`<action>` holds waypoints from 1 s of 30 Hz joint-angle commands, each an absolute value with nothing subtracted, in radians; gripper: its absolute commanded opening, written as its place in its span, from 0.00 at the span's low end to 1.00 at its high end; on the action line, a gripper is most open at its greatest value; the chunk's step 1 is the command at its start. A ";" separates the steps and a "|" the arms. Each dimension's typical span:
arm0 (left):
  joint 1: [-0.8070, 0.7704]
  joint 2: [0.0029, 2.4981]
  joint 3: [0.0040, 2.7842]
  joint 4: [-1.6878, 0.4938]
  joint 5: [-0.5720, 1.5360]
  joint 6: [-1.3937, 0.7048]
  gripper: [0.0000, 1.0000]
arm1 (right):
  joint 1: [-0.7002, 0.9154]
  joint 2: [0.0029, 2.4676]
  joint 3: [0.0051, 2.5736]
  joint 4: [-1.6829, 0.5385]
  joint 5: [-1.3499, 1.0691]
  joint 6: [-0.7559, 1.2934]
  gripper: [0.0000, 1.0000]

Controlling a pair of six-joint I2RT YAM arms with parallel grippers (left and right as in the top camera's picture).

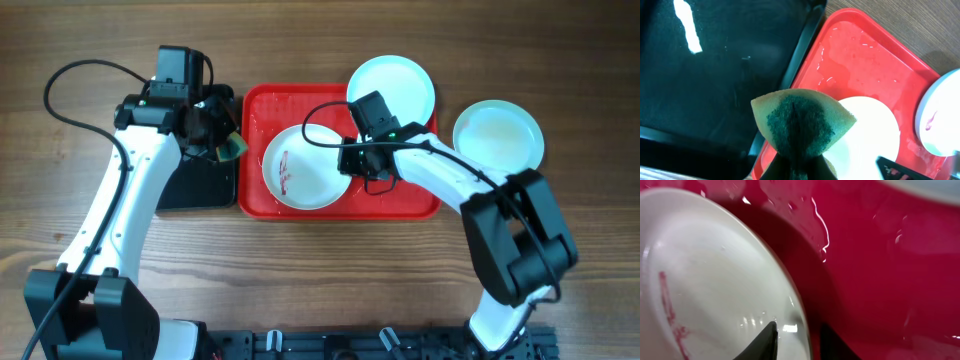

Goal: Clean dirty plates on tray and stack at the side
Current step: 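Drag the lower-right plate leftward on the red tray with the right gripper, then bring the sponge with the left gripper onto the moved plate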

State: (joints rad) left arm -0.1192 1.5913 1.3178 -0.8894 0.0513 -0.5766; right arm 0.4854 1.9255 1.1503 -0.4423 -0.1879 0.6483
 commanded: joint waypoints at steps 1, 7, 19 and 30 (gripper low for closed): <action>-0.133 1.601 1.326 -0.878 0.060 -0.553 0.04 | 0.480 1.974 1.150 -0.430 -0.271 0.632 0.17; -0.134 1.613 1.326 -0.856 0.086 -0.552 0.04 | 0.450 1.975 1.150 -0.426 -0.315 0.628 0.04; -0.185 1.863 1.326 -0.770 0.282 -0.136 0.04 | 0.447 1.975 1.150 -0.419 -0.317 0.629 0.04; -0.279 1.945 1.326 -0.701 0.267 -0.086 0.04 | 0.447 1.975 1.150 -0.418 -0.317 0.629 0.04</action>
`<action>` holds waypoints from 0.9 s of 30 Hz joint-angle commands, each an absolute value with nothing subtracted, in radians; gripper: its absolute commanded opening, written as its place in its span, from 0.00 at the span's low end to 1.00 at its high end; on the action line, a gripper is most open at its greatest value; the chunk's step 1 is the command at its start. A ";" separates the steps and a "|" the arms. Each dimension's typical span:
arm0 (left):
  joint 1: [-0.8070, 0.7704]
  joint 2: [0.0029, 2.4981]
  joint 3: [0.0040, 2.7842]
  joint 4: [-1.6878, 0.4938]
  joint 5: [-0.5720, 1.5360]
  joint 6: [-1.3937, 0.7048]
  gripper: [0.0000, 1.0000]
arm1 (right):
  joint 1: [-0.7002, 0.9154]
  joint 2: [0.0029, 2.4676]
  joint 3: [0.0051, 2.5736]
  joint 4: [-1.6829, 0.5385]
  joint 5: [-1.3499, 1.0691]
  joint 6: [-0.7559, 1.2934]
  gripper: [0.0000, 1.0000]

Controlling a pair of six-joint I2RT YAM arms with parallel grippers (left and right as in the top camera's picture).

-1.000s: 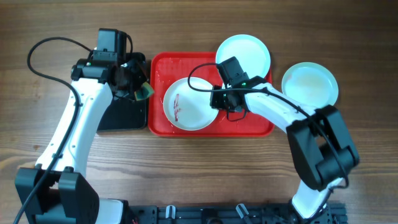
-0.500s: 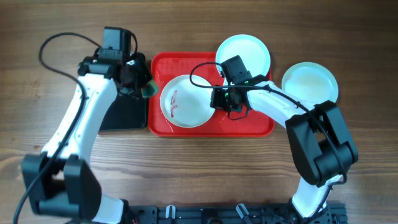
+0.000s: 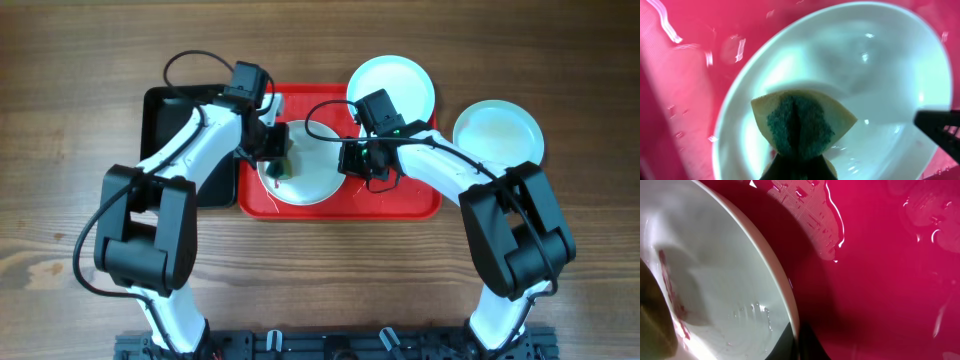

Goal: Clean dirty plates on tray and stack at the side
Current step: 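Bring the sponge with the left gripper onto the moved plate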

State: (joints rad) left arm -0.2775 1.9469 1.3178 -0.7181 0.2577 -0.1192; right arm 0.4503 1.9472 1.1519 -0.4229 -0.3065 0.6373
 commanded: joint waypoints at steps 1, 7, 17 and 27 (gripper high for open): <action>-0.276 1.948 1.326 -0.695 0.263 -0.091 0.04 | 0.447 1.975 1.150 -0.418 -0.317 0.629 0.04; -0.255 2.014 1.326 -0.641 0.200 -0.120 0.04 | 0.447 1.975 1.150 -0.415 -0.317 0.628 0.04; -0.264 2.050 1.326 -0.807 0.377 -0.129 0.04 | 0.447 1.975 1.150 -0.411 -0.317 0.628 0.04; -0.271 2.050 1.326 -0.844 0.603 0.024 0.04 | 0.447 1.975 1.150 -0.405 -0.321 0.628 0.04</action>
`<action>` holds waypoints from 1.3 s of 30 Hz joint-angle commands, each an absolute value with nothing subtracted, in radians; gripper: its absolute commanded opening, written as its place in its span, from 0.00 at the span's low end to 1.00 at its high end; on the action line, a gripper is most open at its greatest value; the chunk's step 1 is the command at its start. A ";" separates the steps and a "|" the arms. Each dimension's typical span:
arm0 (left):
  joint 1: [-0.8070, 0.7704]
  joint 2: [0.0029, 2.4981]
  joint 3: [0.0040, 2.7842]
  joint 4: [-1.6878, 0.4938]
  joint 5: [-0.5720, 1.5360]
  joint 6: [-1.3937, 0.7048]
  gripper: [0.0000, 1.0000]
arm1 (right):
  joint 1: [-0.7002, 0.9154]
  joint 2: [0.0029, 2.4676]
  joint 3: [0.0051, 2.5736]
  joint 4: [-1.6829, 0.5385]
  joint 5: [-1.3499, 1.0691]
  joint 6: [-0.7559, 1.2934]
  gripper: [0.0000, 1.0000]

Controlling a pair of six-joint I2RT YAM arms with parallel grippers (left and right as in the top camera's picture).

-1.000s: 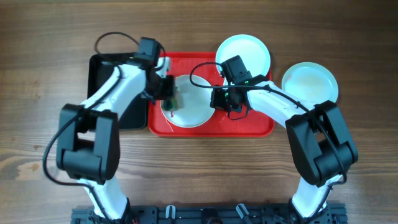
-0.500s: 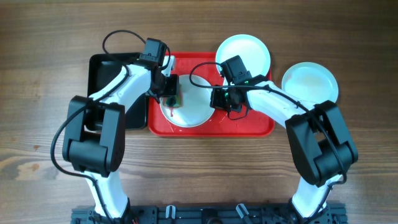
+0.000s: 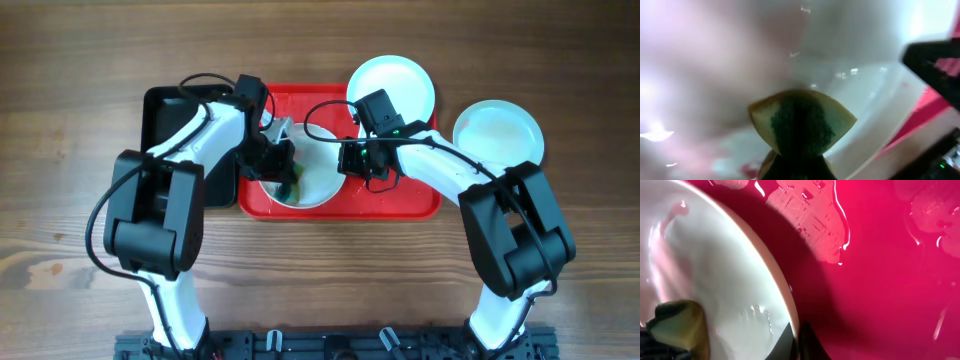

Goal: Clean dirty plates on tray and stack at the side
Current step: 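Bring the sponge with the left gripper onto the moved plate, then scrub the plate with the left-held sponge while right gripper holds rim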

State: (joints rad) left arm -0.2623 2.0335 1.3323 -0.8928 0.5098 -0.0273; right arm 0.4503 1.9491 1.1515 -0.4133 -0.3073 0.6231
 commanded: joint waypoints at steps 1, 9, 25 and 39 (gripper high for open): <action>-0.271 2.050 1.326 -0.825 0.590 0.014 0.04 | 0.447 1.975 1.150 -0.405 -0.324 0.628 0.04; -0.271 2.073 1.326 -0.630 0.266 -0.199 0.04 | 0.447 1.975 1.150 -0.407 -0.325 0.628 0.04; -0.274 2.119 1.326 -0.852 -0.202 -0.560 0.04 | 0.447 1.975 1.150 -0.405 -0.325 0.627 0.04; -0.286 2.119 1.326 -0.922 0.294 0.130 0.04 | 0.447 1.975 1.150 -0.400 -0.324 0.625 0.04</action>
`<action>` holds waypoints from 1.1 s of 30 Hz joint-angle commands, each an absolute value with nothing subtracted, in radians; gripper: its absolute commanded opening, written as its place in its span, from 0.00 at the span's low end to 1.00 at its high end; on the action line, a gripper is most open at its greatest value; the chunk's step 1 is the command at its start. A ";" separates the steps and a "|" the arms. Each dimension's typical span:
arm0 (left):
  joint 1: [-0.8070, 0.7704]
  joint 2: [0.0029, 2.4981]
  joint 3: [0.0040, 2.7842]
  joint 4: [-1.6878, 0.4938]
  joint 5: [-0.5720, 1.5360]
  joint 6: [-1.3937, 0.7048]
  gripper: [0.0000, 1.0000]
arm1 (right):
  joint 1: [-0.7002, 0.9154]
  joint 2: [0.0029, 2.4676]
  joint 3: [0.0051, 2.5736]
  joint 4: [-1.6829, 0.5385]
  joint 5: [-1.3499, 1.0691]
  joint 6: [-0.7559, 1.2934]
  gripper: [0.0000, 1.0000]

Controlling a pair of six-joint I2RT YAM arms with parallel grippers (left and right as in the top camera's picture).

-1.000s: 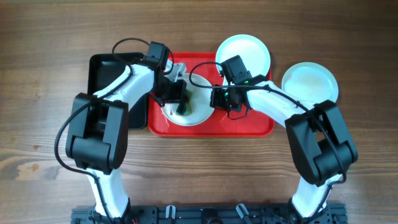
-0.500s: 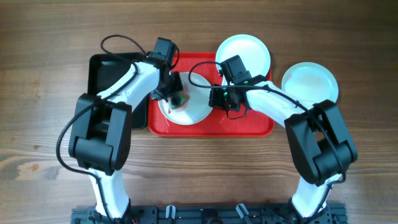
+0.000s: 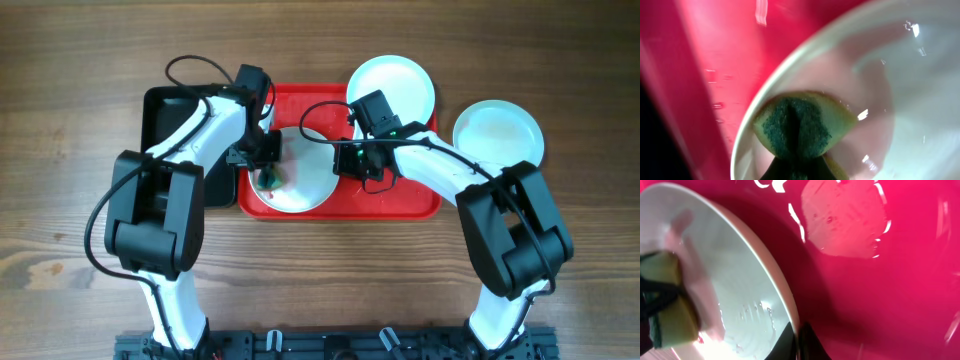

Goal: Clean dirty plates on tray and stack at the side
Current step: 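Scrub the plate with the left-held sponge while right gripper holds rim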

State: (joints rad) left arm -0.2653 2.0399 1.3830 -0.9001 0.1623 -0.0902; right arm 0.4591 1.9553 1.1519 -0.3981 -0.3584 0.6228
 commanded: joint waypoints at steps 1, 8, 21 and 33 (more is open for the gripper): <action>-0.290 2.119 1.326 -0.921 0.310 0.156 0.04 | 0.447 1.975 1.150 -0.399 -0.324 0.625 0.04; -0.343 2.119 1.326 -0.936 0.471 0.263 0.04 | 0.447 1.975 1.150 -0.395 -0.324 0.625 0.04; -0.408 2.119 1.326 -0.759 0.347 0.064 0.04 | 0.447 1.975 1.150 -0.397 -0.324 0.620 0.04; -0.408 2.119 1.326 -0.511 -0.167 -0.371 0.04 | 0.447 1.975 1.150 -0.400 -0.324 0.620 0.04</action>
